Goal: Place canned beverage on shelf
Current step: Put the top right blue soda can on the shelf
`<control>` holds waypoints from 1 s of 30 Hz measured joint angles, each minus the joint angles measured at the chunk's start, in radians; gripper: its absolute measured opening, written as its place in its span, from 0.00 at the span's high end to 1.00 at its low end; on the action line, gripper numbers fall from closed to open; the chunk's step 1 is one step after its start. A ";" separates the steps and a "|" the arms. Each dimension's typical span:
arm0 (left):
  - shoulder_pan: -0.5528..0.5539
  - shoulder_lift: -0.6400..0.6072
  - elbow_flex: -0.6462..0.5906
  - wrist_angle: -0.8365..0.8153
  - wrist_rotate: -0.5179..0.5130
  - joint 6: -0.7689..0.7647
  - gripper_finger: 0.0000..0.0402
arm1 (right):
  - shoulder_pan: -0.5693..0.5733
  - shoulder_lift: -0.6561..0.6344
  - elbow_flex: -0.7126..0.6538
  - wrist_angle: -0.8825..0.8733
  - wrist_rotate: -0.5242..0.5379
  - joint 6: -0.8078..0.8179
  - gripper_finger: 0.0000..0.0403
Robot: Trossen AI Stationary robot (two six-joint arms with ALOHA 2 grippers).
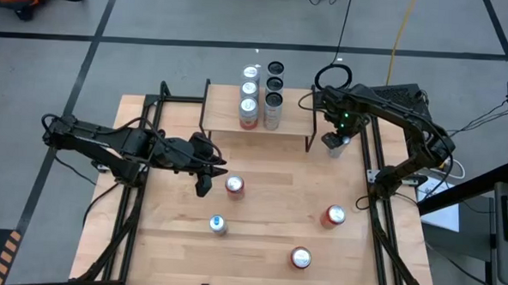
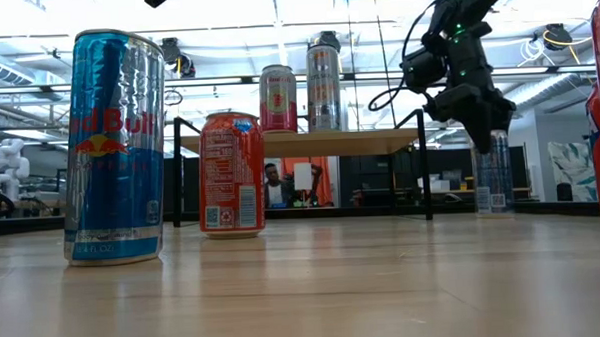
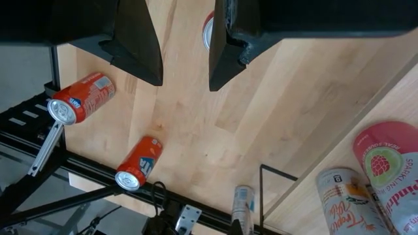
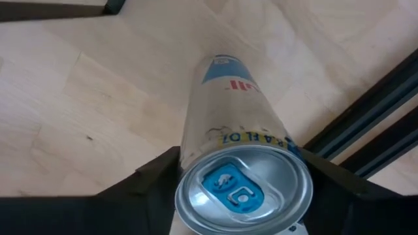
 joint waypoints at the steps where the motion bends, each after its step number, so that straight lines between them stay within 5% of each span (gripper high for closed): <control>1: 0.000 0.000 0.000 0.000 0.000 0.000 0.69 | 0.000 -0.003 0.000 -0.008 0.000 0.001 0.45; 16: 0.000 0.000 0.000 0.000 -0.035 0.000 0.69 | 0.024 -0.172 0.027 -0.132 -0.185 0.089 0.47; 30: 0.000 0.000 0.000 0.002 -0.134 -0.002 0.69 | 0.248 -0.314 0.165 -0.162 -0.426 0.247 0.47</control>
